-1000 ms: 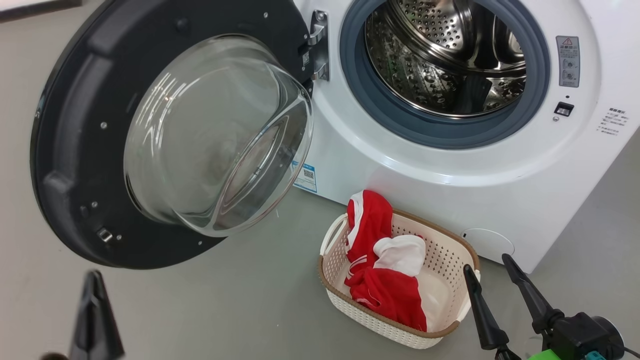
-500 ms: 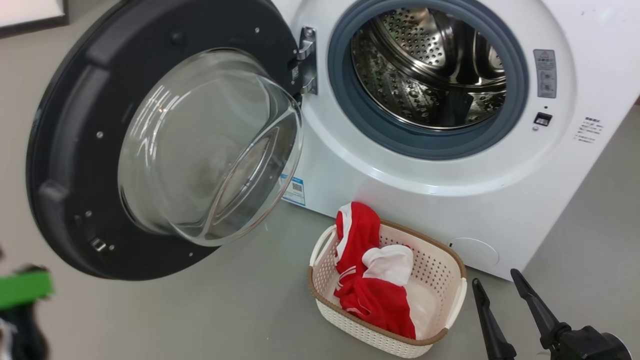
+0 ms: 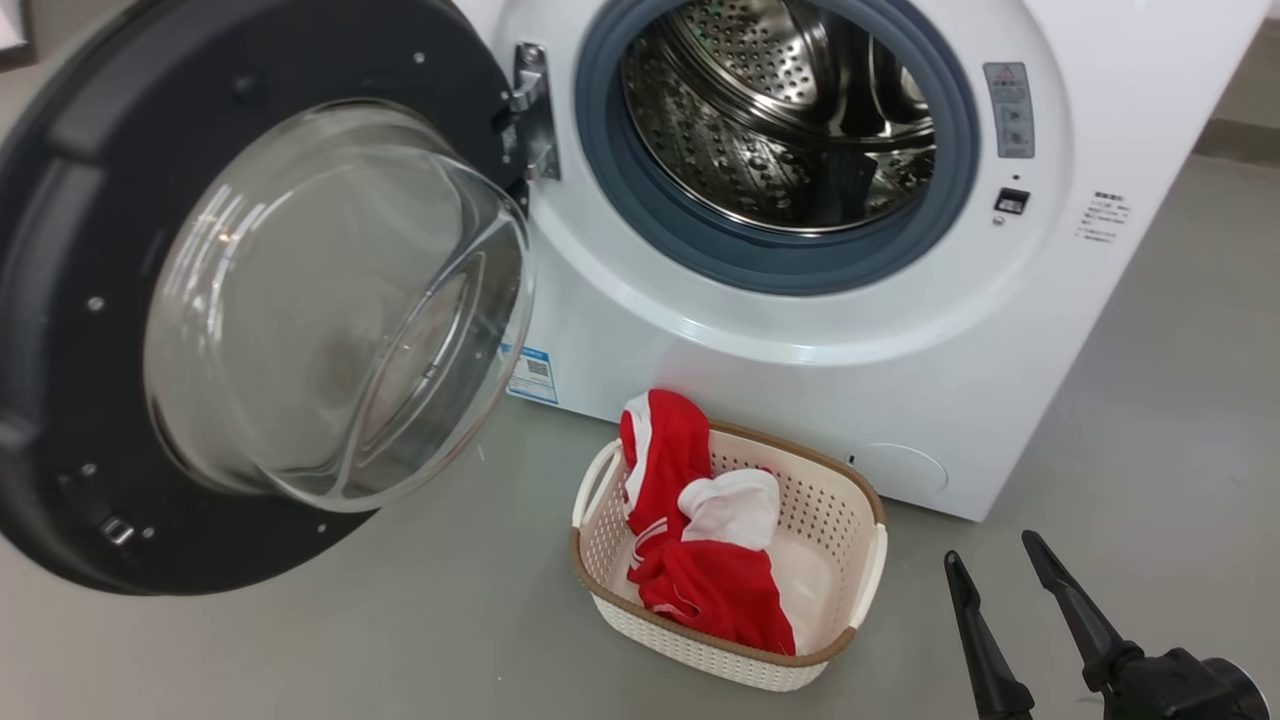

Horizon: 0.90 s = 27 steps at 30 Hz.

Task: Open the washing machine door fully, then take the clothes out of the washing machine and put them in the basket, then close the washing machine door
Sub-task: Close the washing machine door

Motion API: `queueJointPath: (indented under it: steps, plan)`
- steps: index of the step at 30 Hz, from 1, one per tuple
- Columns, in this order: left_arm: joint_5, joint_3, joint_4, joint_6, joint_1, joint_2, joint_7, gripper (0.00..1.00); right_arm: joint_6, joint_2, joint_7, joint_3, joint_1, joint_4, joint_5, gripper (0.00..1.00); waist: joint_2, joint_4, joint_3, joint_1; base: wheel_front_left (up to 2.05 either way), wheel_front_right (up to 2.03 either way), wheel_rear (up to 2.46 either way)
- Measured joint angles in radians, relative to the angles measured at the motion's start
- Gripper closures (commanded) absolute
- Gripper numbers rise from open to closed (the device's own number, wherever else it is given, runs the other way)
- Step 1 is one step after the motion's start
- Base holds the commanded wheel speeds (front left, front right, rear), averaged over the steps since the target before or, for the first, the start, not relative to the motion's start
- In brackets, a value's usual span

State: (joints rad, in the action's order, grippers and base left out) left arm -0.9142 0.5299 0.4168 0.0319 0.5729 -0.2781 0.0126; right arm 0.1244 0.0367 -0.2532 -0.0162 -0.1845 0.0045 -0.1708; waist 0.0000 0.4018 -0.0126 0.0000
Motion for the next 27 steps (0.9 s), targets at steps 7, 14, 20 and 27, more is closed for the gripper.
queueJointPath:
  steps: [7, 14, 20, 27]
  plan:
    - [-0.177, 0.089, 0.212, 0.049, 0.157, -0.051, 0.176, 1.00, 0.000, 0.000, 0.012, 0.004, 0.001, -0.015, 0.015, 0.00, 0.0000, -0.030, 0.023, 0.0000, 0.00, 0.00, 0.00]
    - [-0.249, 0.110, 0.346, 0.111, 0.256, -0.095, 0.316, 1.00, 0.000, 0.000, 0.026, 0.004, 0.002, -0.032, 0.017, 0.00, 0.0000, -0.043, 0.040, 0.0000, 0.00, 0.00, 0.00]
    - [-0.249, 0.086, 0.430, 0.129, 0.294, -0.127, 0.400, 1.00, 0.000, 0.000, 0.035, 0.005, 0.002, -0.044, 0.017, 0.00, 0.0000, -0.053, 0.054, 0.0000, 0.00, 0.00, 0.00]
    - [-0.258, 0.038, 0.470, 0.126, 0.310, -0.121, 0.500, 1.00, 0.000, 0.000, 0.035, 0.005, 0.002, -0.044, 0.017, 0.00, 0.0000, -0.064, 0.059, 0.0000, 0.00, 0.00, 0.00]
